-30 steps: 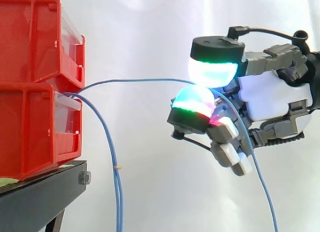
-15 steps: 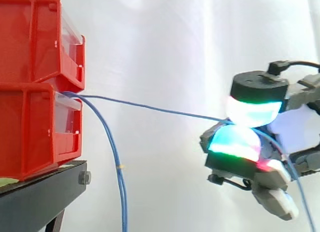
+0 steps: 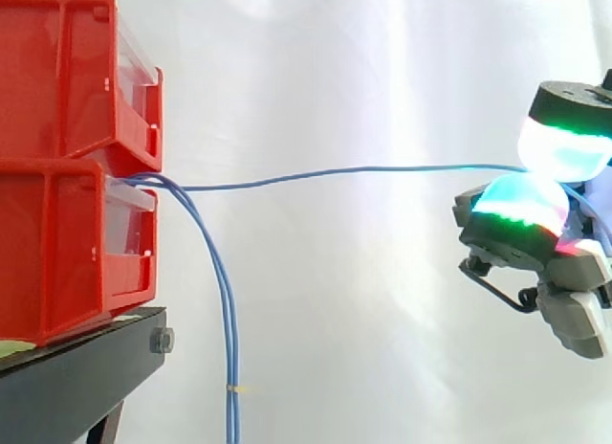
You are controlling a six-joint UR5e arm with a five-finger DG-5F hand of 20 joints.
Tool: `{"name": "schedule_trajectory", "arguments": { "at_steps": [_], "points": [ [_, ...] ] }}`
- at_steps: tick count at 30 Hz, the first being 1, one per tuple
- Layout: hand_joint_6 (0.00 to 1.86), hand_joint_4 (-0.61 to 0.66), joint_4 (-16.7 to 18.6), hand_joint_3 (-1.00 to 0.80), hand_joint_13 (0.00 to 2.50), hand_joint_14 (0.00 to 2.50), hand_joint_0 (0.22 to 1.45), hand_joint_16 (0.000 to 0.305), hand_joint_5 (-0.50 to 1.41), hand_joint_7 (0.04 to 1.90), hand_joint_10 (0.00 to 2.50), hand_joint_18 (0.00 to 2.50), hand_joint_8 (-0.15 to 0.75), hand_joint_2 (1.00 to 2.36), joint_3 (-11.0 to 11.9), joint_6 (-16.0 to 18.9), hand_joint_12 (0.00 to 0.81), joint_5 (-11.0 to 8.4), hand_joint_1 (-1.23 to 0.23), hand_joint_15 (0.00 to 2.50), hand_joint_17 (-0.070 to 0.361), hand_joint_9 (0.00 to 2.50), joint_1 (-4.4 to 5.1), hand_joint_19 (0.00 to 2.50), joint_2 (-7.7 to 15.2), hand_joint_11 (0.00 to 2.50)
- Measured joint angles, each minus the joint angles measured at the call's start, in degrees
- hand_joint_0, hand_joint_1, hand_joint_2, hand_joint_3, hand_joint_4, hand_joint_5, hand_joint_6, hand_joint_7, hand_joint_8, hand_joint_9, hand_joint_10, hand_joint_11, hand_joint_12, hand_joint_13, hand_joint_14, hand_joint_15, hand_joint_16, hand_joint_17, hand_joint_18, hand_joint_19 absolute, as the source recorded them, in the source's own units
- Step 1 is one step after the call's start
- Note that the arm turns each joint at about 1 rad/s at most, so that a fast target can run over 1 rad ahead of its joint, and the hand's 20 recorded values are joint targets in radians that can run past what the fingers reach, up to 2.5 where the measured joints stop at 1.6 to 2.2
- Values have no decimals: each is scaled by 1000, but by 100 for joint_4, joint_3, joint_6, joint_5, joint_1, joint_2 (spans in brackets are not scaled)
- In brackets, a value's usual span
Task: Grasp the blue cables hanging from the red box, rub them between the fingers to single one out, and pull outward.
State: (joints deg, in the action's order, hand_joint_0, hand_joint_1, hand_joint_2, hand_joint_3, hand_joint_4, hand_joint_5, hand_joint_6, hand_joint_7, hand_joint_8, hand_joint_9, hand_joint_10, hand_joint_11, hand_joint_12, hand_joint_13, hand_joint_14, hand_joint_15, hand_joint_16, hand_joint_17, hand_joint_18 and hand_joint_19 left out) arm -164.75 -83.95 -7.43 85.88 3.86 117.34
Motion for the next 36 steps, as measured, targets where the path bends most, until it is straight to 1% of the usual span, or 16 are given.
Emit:
{"name": "schedule_trajectory", "arguments": {
  "at_steps": [3, 6, 8, 10, 13, 17, 36],
  "points": [
    [867, 132, 155, -48, 958, 16, 599, 49, -132, 1210, 9, 864, 285, 1018, -16, 10, 387, -81, -743, 629, 109, 1018, 5, 713, -10, 761],
    [868, 133, 329, -43, 957, 17, 599, 49, -132, 1209, 11, 860, 286, 1018, -15, 2, 390, -241, -743, 630, 110, 1021, 18, 704, -9, 762],
    [869, 130, 435, -47, 959, 16, 600, 49, -131, 1201, 12, 859, 285, 1018, -14, -14, 392, -382, -743, 627, 110, 1020, 31, 705, -9, 760],
    [868, 132, 505, -44, 958, 16, 600, 49, -131, 1205, 11, 863, 285, 1017, -14, -28, 395, -508, -743, 631, 111, 1021, 38, 702, -9, 750],
    [869, 129, 539, -41, 959, 18, 599, 49, -131, 1204, 11, 866, 287, 1018, -13, -38, 393, -591, -743, 616, 110, 1021, 41, 701, -9, 760],
    [868, 128, 547, -41, 958, 17, 600, 49, -130, 1211, 9, 863, 285, 1017, -12, -45, 392, -624, -744, 625, 111, 1020, 43, 705, -9, 770],
    [867, 134, 549, -29, 952, 18, 602, 49, -126, 1223, 12, 869, 287, 1018, -16, -48, 391, -625, -746, 623, 111, 1018, 38, 701, -9, 759]
  ]
}}
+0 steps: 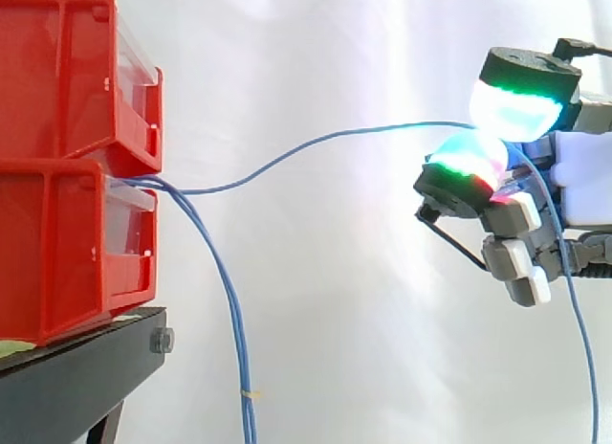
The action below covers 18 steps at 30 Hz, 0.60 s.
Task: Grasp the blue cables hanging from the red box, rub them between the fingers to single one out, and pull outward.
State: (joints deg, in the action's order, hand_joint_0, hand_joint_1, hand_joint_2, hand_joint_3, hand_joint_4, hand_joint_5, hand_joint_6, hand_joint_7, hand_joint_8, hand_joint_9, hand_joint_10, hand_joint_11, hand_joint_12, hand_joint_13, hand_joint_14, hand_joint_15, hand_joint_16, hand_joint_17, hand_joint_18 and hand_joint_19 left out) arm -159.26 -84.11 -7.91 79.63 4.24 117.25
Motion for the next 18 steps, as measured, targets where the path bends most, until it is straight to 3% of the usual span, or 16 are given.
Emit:
{"name": "schedule_trajectory", "arguments": {
  "at_steps": [18],
  "points": [
    [867, 123, 0, -21, 959, 17, 605, 49, -124, 1206, 11, 876, 288, 1016, 0, 0, 388, 0, -751, 632, 111, 1062, 0, 706, 0, 772]
  ]
}}
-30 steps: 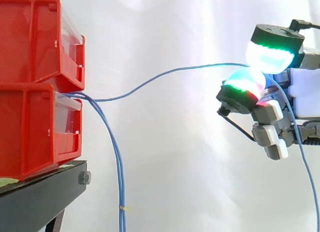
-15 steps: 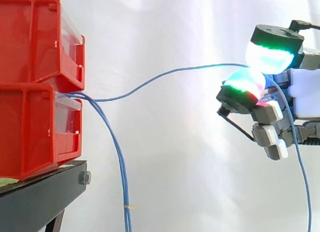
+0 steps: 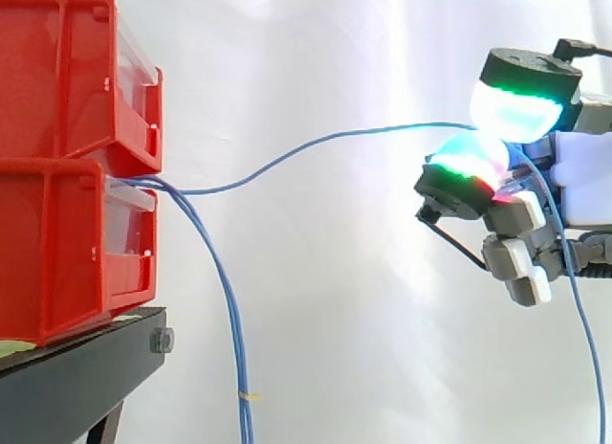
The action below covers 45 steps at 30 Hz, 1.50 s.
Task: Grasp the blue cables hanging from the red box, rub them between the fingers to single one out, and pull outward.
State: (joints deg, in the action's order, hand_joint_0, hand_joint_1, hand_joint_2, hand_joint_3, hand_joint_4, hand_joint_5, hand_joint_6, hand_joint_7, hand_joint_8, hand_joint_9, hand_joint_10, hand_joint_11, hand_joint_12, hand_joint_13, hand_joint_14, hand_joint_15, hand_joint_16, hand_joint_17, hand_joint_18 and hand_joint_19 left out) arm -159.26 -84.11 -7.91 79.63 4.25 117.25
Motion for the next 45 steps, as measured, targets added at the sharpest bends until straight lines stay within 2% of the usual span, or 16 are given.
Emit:
{"name": "schedule_trajectory", "arguments": {
  "at_steps": [45],
  "points": [
    [866, 123, 0, -32, 961, 18, 604, 50, -126, 1201, 10, 883, 291, 1016, 0, 0, 391, 0, -746, 628, 112, 1088, -1, 708, 0, 769]
  ]
}}
